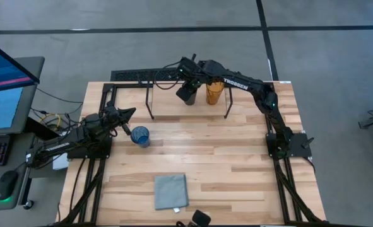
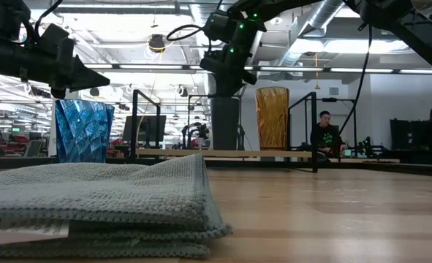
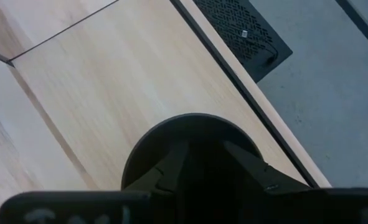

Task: Stack small to large cups/mugs on shelf
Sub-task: Put the black cup on the shelf, then put the blue glass on the shelf

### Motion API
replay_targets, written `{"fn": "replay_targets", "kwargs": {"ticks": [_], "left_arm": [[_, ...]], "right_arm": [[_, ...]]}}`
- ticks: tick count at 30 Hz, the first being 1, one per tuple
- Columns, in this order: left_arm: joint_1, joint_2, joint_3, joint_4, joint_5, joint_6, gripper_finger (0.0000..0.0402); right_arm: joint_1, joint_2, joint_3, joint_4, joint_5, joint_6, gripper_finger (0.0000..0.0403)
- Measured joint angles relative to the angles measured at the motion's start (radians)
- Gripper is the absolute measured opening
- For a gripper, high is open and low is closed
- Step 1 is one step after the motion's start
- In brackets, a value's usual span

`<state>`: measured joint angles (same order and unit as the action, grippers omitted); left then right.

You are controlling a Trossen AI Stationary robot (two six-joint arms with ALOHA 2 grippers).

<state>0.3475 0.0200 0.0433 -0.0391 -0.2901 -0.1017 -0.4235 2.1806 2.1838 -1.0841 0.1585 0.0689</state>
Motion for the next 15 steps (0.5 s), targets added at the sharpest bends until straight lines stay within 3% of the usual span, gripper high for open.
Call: {"fn": "replay_targets", "kwargs": {"ticks": [5,12,15], "left_arm": [[0.000,0.000,0.000,0.000,0.000,0.000,0.0000],[0.000,0.000,0.000,0.000,0.000,0.000,0.0000],[0.000,0.000,0.000,0.000,0.000,0.000,0.0000]], "right_arm": [[0.007,-0.010,0.017,-0.031,0.000,0.000,0.0113],[0.013,-0.014,0.170,-0.133,0.015,-0.015,0.0113],[0.016,-0.071,0.149,-0.114,0.022,-0.018,0.0113]]}}
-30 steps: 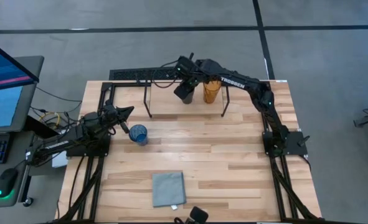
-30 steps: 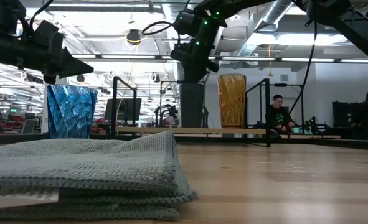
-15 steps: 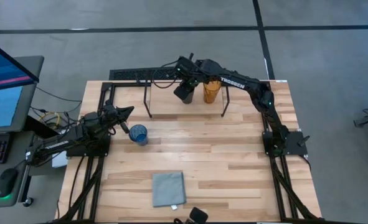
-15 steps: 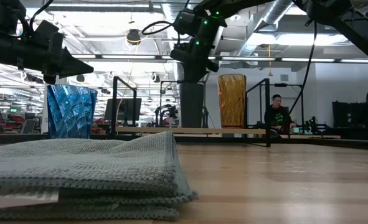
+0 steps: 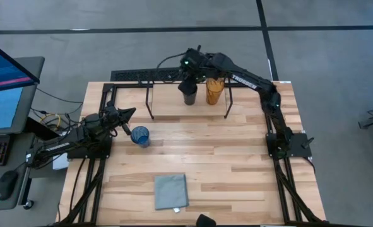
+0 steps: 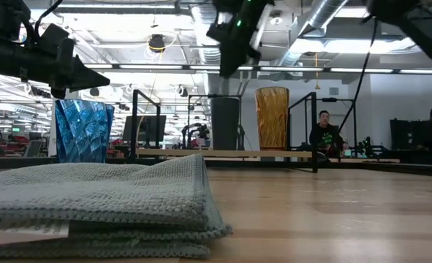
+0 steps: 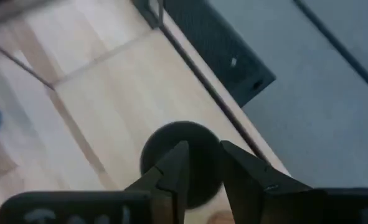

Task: Stack small to large cups/mugs on shelf
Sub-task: Put the blue glass on the shelf

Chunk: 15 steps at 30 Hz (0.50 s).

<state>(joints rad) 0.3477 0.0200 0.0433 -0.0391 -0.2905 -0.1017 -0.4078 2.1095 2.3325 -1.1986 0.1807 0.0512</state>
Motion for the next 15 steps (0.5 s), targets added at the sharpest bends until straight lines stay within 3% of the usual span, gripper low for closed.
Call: {"fn": "replay_targets", "kwargs": {"ticks": [10,15], "left_arm": [[0.000,0.000,0.000,0.000,-0.002,0.018,0.0000],[0.000,0.000,0.000,0.001,-0.003,0.028,0.0000]], "right_arm": [[0.001,-0.226,0.008,-0.012,0.016,-0.055,0.0113],[-0.022,-0.354,0.000,-0.059,0.083,-0.059,0.0113]]}}
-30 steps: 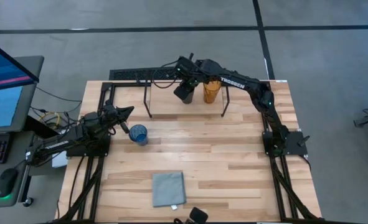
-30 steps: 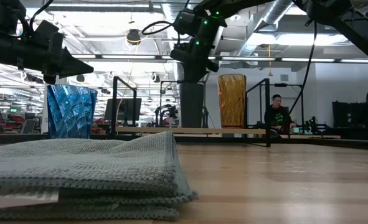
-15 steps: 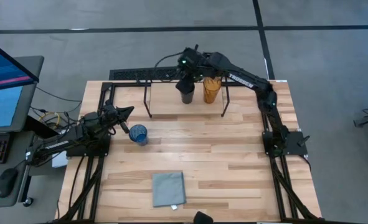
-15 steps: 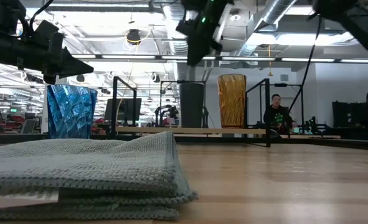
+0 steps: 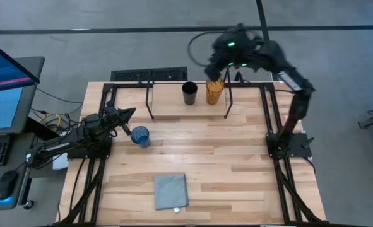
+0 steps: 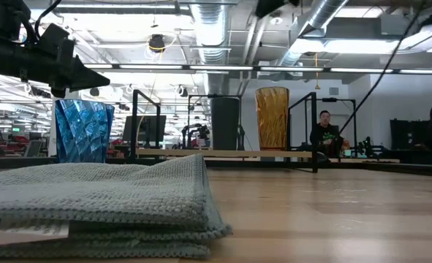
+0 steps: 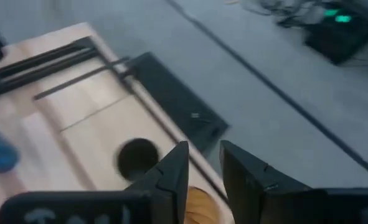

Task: Stack small to large cups/mugs on shelf
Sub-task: Put the blue glass on the shelf

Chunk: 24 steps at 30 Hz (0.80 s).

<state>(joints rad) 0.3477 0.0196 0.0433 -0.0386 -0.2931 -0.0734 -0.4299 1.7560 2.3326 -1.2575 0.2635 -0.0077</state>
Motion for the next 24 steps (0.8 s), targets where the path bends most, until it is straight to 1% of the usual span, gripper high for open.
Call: {"fn": "replay_targets", "kwargs": {"ticks": [3,5,8,10,13,19,24], "left_arm": [[0.000,0.000,0.000,0.000,-0.006,0.006,0.0000],[0.000,0.000,0.000,0.001,-0.008,0.024,0.0000],[0.000,0.000,0.000,0.001,-0.008,0.035,0.0000],[0.000,0.000,0.000,0.001,-0.008,0.035,0.0000],[0.000,0.000,0.000,0.001,-0.009,0.035,0.0000],[0.000,0.000,0.000,0.005,-0.043,0.035,0.0000],[0.000,0.000,-0.001,0.016,-0.065,0.028,0.0000]], "right_arm": [[-0.024,-0.092,-0.033,-0.033,0.038,0.014,0.0113],[-0.035,-0.168,-0.085,-0.034,0.061,0.027,0.0113],[-0.045,-0.299,-0.212,-0.020,0.082,0.033,0.0113],[-0.044,-0.394,-0.330,0.041,0.085,0.034,0.0113],[-0.033,-0.567,-0.563,0.191,0.081,0.042,0.0113],[0.013,-0.906,-1.096,0.558,0.077,0.057,0.0113],[0.066,-1.133,-1.464,0.798,0.075,0.108,0.0113]]}}
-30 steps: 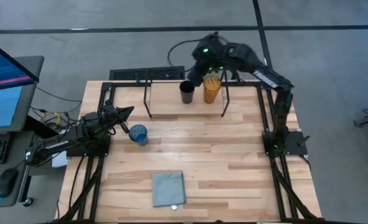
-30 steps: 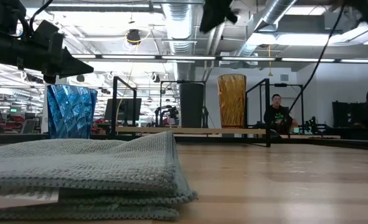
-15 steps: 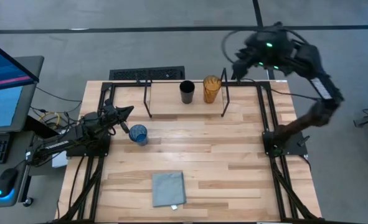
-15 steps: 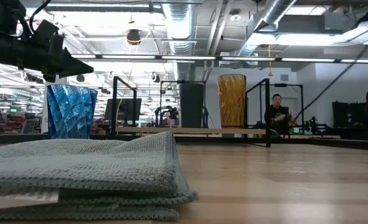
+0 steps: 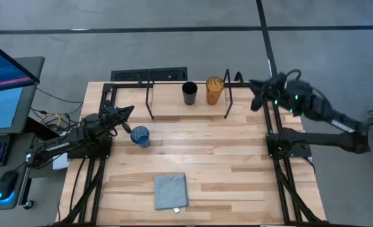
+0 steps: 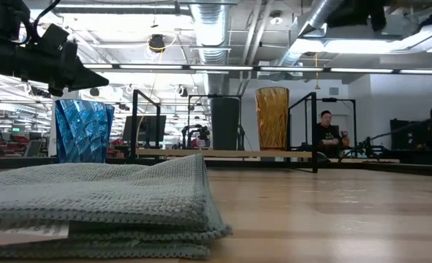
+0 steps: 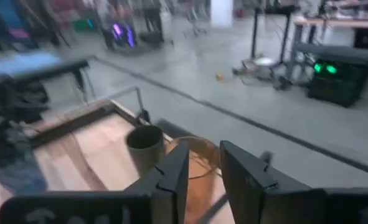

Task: Stack small to large cups/mugs on shelf
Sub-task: Put the blue glass on the shelf

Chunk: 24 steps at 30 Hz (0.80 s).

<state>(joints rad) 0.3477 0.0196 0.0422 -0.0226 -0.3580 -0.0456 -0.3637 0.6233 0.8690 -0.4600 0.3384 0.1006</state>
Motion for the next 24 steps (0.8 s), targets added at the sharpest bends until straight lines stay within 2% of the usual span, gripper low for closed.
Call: {"fn": "replay_targets", "kwargs": {"ticks": [6,10,19,24], "left_arm": [[0.000,0.000,-0.003,0.025,-0.005,-0.002,0.0000],[0.000,0.000,-0.003,0.026,-0.005,-0.002,0.0000],[0.000,0.000,-0.003,0.033,-0.003,-0.003,0.0000],[0.000,0.000,-0.002,0.030,0.003,-0.003,0.0000]], "right_arm": [[0.089,-0.214,-0.327,0.245,-0.026,0.038,0.0113],[0.131,-0.342,-0.468,0.341,-0.026,0.077,0.0113],[0.172,-0.623,-0.611,0.282,-0.022,0.075,0.0113],[0.153,-0.604,-0.628,0.234,0.006,0.092,0.0113]]}}
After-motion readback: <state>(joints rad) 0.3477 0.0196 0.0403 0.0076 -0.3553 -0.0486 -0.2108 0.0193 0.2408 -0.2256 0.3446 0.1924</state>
